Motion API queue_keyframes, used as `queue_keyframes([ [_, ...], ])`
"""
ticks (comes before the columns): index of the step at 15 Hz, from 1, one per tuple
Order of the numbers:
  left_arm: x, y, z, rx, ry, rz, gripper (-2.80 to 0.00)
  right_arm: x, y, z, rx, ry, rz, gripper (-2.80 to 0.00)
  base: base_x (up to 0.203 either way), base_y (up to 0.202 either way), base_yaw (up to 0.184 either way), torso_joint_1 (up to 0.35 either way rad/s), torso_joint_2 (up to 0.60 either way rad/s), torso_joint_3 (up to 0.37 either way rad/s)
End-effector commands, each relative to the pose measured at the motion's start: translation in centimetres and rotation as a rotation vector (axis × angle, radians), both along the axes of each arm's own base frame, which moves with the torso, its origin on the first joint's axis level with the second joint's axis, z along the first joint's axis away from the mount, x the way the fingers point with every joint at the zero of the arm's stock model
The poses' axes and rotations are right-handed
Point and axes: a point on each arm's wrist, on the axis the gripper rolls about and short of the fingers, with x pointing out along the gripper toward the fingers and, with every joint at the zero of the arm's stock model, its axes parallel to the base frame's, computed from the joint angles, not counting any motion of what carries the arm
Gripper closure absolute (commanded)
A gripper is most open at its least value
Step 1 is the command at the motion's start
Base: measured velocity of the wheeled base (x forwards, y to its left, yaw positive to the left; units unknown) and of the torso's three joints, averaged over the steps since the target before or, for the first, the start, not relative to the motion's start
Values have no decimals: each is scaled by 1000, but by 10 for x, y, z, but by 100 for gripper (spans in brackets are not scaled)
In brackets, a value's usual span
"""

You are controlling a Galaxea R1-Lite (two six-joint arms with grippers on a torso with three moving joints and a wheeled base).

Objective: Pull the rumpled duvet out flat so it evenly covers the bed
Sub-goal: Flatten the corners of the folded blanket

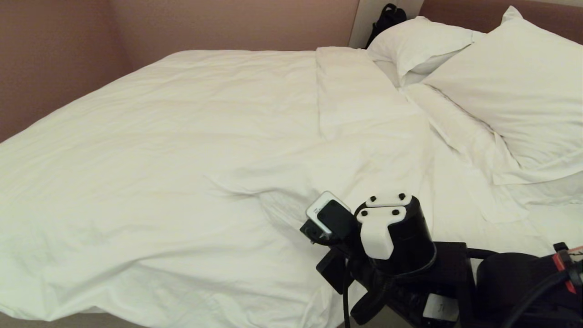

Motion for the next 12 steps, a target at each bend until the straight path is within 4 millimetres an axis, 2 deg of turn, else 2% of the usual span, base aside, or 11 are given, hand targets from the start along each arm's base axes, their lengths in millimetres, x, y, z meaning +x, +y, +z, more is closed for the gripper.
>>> queue_keyframes([
  [1, 0, 0, 0, 0, 1, 0, 0, 1, 4, -11, -26, 20, 12, 0, 0, 0, 0, 0, 0, 0],
  [6, 0, 0, 0, 0, 1, 0, 0, -1, 16, -25, -42, 37, 57, 0, 0, 0, 0, 1, 1, 5],
  [7, 0, 0, 0, 0, 1, 0, 0, 1, 19, -28, -40, 31, 59, -280, 0, 0, 0, 1, -1, 25],
  [12, 0, 0, 0, 2, 1, 0, 0, 5, 26, -50, -119, 37, 72, -280, 0, 0, 0, 0, 0, 0],
])
